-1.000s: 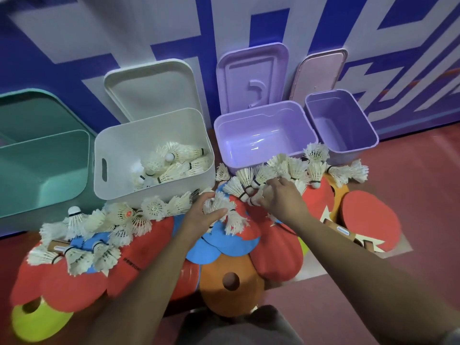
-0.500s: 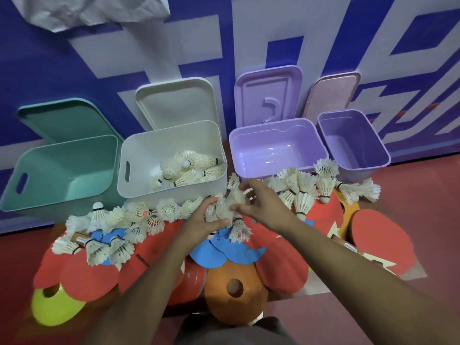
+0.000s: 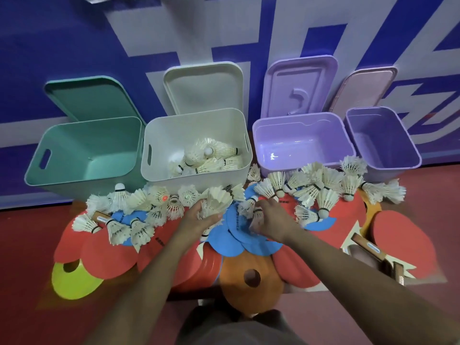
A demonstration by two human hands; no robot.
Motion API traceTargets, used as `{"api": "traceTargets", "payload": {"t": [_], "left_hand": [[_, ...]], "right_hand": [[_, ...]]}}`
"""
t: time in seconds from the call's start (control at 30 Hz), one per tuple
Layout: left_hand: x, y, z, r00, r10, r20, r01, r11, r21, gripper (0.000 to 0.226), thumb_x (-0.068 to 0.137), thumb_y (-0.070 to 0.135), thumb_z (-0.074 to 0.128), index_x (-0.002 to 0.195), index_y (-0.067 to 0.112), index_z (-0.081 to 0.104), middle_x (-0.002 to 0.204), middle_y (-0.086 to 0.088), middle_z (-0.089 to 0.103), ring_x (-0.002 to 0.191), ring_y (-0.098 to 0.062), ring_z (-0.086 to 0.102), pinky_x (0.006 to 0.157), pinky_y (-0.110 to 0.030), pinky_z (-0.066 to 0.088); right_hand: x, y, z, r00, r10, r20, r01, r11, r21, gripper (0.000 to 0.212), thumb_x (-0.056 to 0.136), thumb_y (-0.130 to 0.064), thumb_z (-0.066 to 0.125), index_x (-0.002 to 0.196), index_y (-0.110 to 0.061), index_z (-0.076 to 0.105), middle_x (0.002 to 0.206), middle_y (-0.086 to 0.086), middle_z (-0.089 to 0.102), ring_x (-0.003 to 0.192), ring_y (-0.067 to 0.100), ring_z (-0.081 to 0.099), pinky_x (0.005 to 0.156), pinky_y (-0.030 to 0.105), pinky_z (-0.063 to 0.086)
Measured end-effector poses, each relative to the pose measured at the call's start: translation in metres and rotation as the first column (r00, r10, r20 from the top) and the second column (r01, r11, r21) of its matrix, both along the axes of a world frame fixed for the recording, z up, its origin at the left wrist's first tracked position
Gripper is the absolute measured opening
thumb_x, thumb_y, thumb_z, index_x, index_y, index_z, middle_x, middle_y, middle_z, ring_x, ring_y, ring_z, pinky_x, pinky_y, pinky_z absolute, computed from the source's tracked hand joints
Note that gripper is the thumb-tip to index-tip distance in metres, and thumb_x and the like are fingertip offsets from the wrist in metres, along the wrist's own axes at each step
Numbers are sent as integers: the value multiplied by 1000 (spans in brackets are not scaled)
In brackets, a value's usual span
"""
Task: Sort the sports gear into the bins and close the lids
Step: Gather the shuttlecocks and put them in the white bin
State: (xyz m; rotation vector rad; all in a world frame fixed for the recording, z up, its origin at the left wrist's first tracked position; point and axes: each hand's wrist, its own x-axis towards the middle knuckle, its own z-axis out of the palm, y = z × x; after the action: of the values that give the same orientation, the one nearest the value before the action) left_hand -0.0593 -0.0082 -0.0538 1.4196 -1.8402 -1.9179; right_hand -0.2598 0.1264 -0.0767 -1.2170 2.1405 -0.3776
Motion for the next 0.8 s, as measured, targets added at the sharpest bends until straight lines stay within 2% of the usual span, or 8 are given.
{"api": "traceTargets", "payload": {"t": [0.07,0.23,0.33,0.4,0.53,0.67,0.73,0.8], "left_hand": [[5,-5,-4,1000,-21,-4,21,1000,11,89,59,61,83,136,30,50,135,7,58,125,-13,53,107,-43,43],[2,-12,-2,995,-90,-47,91,996,7,52,78,33,80,125,27,59,118,9,68,112,-11,63,97,-35,50],[2,-20,1,991,-131,-41,130,991,-18,56,73,40,81,124,29,60,117,10,68,110,-10,63,97,-35,50],[3,-26,0,984,-177,-35,176,983,-44,63,68,46,82,124,29,60,119,8,68,111,-11,63,97,-36,50],[2,-40,11,971,-237,-16,233,964,-126,37,79,29,78,113,33,62,104,12,71,96,-3,66,80,-22,47],[3,-58,36,955,-290,-55,277,944,-177,35,79,27,78,110,37,64,99,16,73,92,1,67,80,-19,48],[7,-71,47,947,-310,-81,290,937,-197,37,80,26,78,112,37,64,102,14,72,96,-2,67,86,-23,50],[12,-86,57,937,-341,-78,313,917,-246,37,80,28,79,112,37,63,102,13,71,94,-3,67,87,-26,51]], "right_hand": [[3,5,-20,988,46,-146,-36,997,71,46,81,-22,65,123,-8,52,117,14,50,109,32,49,87,35,41],[8,6,-33,952,-45,-302,65,996,60,20,87,-8,56,107,-8,55,106,10,55,94,33,59,64,34,40],[5,5,-18,923,-195,-332,190,981,-48,6,89,-7,50,91,-7,56,91,11,60,81,34,61,57,33,33],[3,2,2,925,-289,-246,252,952,-172,11,90,-8,49,79,-9,53,76,8,54,72,32,56,57,32,28],[-2,-16,60,906,-413,98,418,830,-370,23,93,-13,56,71,-17,50,59,-3,44,54,12,41,53,31,28],[6,-54,104,857,-392,333,505,767,-396,4,92,-16,61,95,-16,63,74,-1,58,51,11,49,54,24,41],[17,-73,116,860,-382,338,496,779,-382,20,93,-14,60,113,-14,62,89,3,61,44,1,52,49,17,43],[27,-93,126,853,-380,357,507,765,-397,25,94,-12,58,118,-12,61,94,6,62,41,-4,52,44,11,41]]}}
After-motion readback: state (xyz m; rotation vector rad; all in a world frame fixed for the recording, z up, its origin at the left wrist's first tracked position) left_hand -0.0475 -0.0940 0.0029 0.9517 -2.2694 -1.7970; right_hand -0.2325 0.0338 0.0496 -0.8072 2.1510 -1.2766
